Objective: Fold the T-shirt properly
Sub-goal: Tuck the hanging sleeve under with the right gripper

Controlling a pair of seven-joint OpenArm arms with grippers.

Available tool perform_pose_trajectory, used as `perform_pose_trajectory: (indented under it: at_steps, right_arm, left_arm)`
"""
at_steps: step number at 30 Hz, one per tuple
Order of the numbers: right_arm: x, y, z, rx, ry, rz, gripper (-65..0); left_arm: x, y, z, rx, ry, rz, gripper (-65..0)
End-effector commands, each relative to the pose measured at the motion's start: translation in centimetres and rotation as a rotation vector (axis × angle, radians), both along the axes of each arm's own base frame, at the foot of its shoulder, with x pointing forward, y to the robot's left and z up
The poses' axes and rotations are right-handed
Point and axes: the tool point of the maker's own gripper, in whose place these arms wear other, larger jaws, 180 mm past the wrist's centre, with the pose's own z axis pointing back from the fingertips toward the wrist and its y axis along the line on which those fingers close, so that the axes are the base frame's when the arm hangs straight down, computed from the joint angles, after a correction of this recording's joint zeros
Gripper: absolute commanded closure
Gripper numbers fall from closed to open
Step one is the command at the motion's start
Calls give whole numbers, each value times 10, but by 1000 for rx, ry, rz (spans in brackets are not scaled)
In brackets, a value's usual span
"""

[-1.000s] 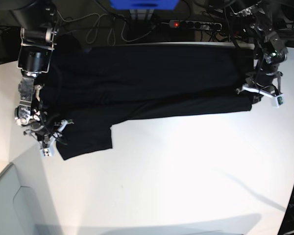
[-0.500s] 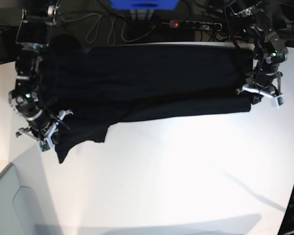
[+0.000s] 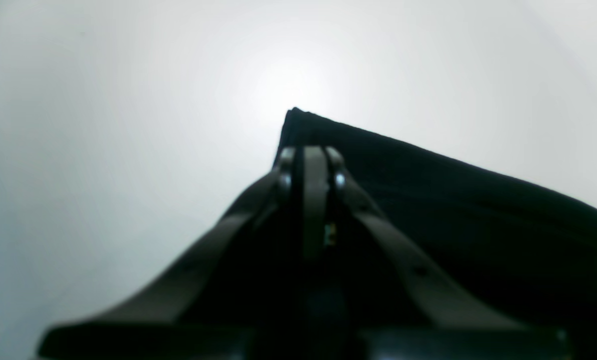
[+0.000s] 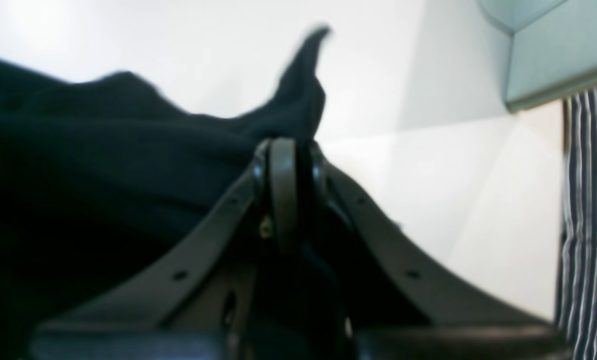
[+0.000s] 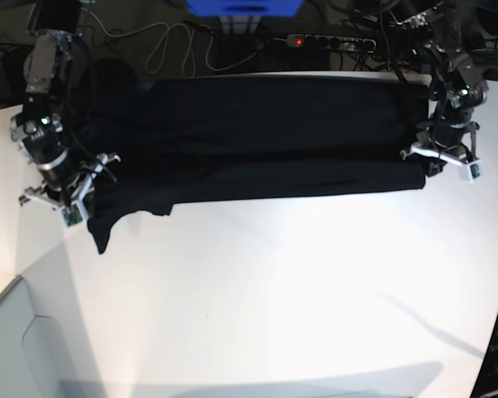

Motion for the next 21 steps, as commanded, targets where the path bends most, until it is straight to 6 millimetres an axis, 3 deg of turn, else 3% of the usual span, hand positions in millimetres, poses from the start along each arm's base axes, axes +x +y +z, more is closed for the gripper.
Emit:
perform_pose_trajectory:
  at_steps: [1, 7, 15, 21]
  right_arm:
    - [13, -2, 19, -1, -68, 10, -1]
    - [16, 0, 32, -11, -102, 18, -1]
    - [-27, 7, 7, -17, -15, 41, -1]
    - [-43, 8, -6, -16, 31, 43, -1]
  left_arm:
    - [7, 4, 15, 25, -51, -4, 0]
    - [6, 4, 14, 23, -46, -3, 0]
    - [2, 4, 12, 25, -38, -3, 0]
    - [2, 5, 10, 22, -33, -1, 0]
